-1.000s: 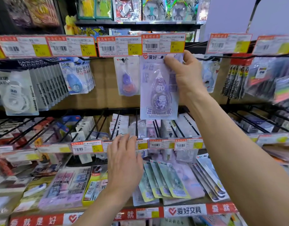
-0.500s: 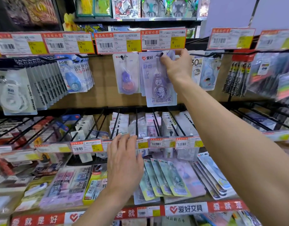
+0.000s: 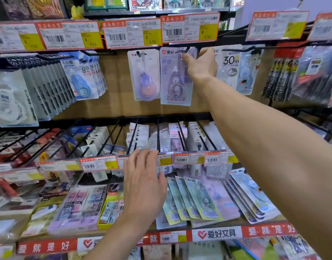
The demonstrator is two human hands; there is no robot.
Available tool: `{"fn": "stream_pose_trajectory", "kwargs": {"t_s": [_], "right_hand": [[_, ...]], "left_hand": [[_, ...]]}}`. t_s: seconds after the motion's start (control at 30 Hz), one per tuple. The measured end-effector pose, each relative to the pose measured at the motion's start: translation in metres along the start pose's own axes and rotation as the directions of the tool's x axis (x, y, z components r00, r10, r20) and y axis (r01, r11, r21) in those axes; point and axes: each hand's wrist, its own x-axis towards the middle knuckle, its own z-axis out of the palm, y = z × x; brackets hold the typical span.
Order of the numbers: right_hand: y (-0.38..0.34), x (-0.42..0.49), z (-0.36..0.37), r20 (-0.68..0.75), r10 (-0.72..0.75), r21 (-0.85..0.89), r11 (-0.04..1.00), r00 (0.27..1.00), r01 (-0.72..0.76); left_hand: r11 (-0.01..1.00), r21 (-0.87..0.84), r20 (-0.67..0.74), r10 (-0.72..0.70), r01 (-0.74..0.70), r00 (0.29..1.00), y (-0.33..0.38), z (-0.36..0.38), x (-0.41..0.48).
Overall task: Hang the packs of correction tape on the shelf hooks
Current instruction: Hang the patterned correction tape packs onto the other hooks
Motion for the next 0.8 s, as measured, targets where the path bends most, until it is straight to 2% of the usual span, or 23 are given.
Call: {"fn": "stream_pose_trajectory", "kwargs": {"t_s": [0.13, 0.3, 0.47, 0.57, 0.63, 0.7, 0.8], "right_hand": [[0.011, -0.009, -0.006, 0.006, -0.062, -0.084, 0.995, 0.998, 0.062], [0.023, -0.046, -0.039, 0.108, -0.116, -0.171, 0.976, 0.987, 0.134], [0.033, -0.113, -0.091, 0.248, -0.137, -0.122, 0.978, 0.959, 0.172], [0.049, -0.159, -0.129, 0.359, -0.033, -0.106, 0.991, 0.933, 0.076], [0.07, -0.185, -0.148, 0.466, 0.081, -0.139, 0.99, 0.881, -0.017], [0.1, -0.204, -0.155, 0.531, 0.234, -0.223, 0.966, 0.815, -0.132], [0.16, -0.217, -0.147, 0.552, 0.443, -0.404, 0.883, 0.707, -0.238]], "left_hand": [[1.0, -0.02, 0.013, 0.009, -0.009, 1.0, 0.0, -0.002, 0.0], [0.999, -0.039, 0.001, 0.03, -0.03, 1.0, 0.004, -0.007, -0.002], [0.985, -0.049, -0.084, 0.161, -0.165, 0.983, 0.02, -0.006, -0.018], [0.977, -0.09, -0.06, 0.186, -0.191, 0.981, 0.026, 0.005, -0.037], [0.981, -0.118, 0.015, 0.156, -0.153, 0.988, 0.024, 0.018, -0.049], [0.994, -0.104, 0.168, 0.055, -0.038, 0.984, 0.023, 0.036, -0.058], [0.988, -0.013, 0.424, -0.132, 0.152, 0.896, 0.024, 0.064, -0.063]]}}
